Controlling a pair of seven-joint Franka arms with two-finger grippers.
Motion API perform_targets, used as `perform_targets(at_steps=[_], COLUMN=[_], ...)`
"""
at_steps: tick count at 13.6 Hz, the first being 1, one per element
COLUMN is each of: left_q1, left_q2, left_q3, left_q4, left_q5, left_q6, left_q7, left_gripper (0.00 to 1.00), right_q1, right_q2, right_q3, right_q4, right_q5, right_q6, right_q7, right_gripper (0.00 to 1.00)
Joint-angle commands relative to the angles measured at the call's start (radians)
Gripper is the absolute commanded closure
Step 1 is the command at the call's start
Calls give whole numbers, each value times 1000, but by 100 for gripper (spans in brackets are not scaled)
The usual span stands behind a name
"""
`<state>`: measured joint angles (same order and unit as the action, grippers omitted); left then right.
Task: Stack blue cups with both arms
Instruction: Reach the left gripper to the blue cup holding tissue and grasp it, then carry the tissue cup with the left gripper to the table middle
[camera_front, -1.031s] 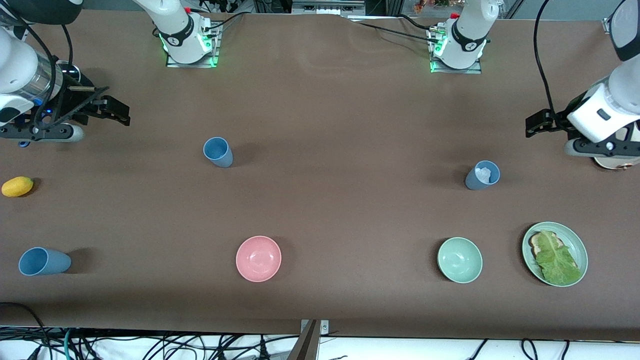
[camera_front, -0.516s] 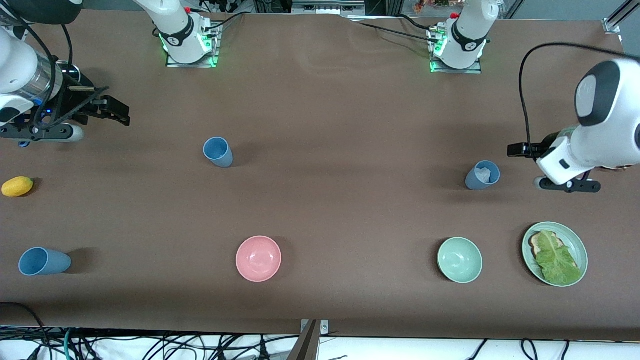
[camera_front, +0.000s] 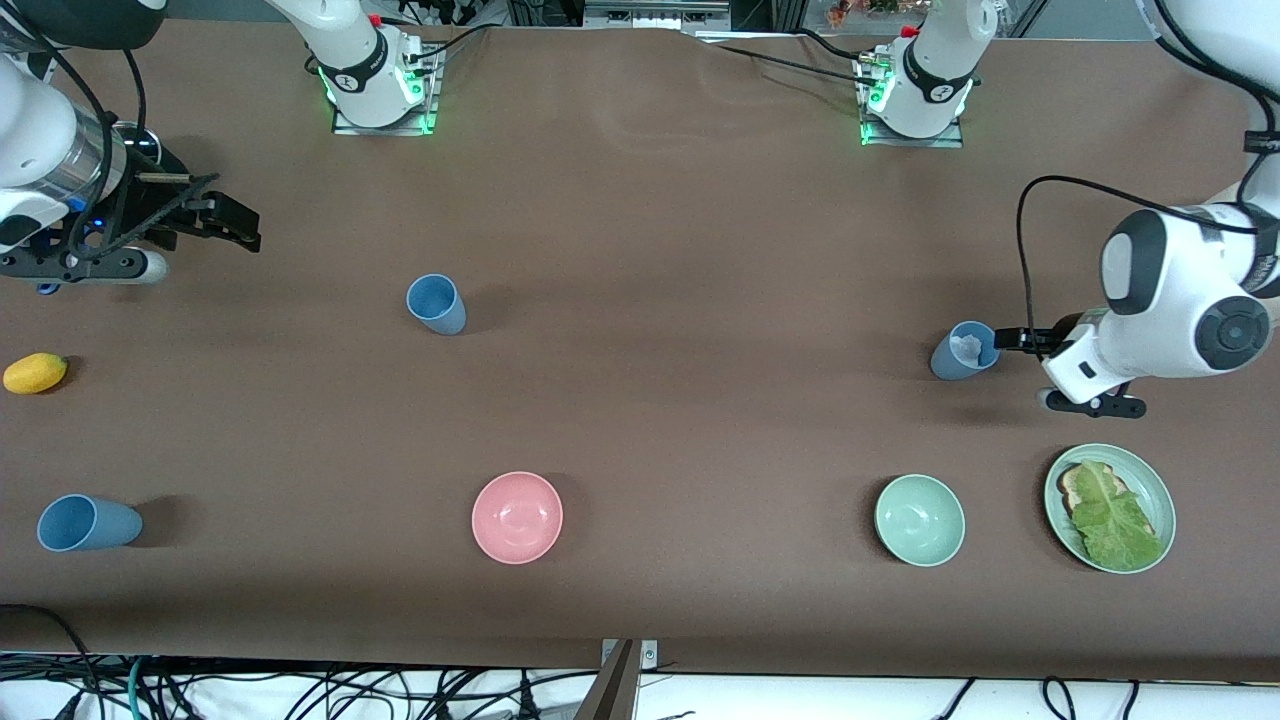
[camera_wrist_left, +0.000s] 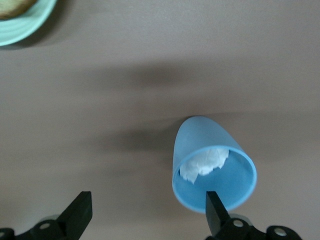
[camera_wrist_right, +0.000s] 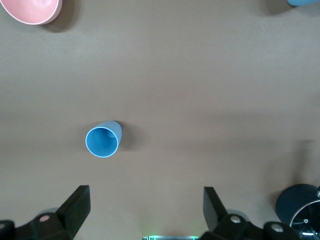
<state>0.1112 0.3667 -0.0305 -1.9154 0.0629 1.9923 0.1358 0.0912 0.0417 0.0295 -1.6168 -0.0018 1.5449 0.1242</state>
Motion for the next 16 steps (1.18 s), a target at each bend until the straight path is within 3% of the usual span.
perform_targets(at_steps=[1, 3, 5, 7, 11, 12, 16], left_q1=[4, 4, 4, 2, -5, -5, -10], left_q2=[-19, -5, 12, 26, 49, 46, 40], left_q3=[-5, -5, -5, -5, -5, -5, -8], left_q4=[-76, -79, -77, -76, -68, -67, -34], left_q5=[-3, -5, -6, -49, -55, -55, -55], left_q6=[66, 68, 69, 69, 115, 114, 105], left_q7=[25, 25, 24, 18, 16, 16, 15], left_gripper=[1, 11, 41, 55, 96, 100, 100], right_q1=[4, 4, 4, 2, 4, 4, 1], right_q2=[12, 12, 12, 12, 14, 15, 15], right_q3=[0, 0, 0, -2, 0, -2, -2], right_q4=[29, 29, 29, 31, 31, 31, 31], right_q5=[-4, -4, -4, -4, -4, -4, -4], right_q6=[-12, -14, -16, -11, -9, -9, -9], right_q7=[15, 15, 15, 15, 15, 15, 15], right_gripper=[0, 0, 0, 0, 0, 0, 0])
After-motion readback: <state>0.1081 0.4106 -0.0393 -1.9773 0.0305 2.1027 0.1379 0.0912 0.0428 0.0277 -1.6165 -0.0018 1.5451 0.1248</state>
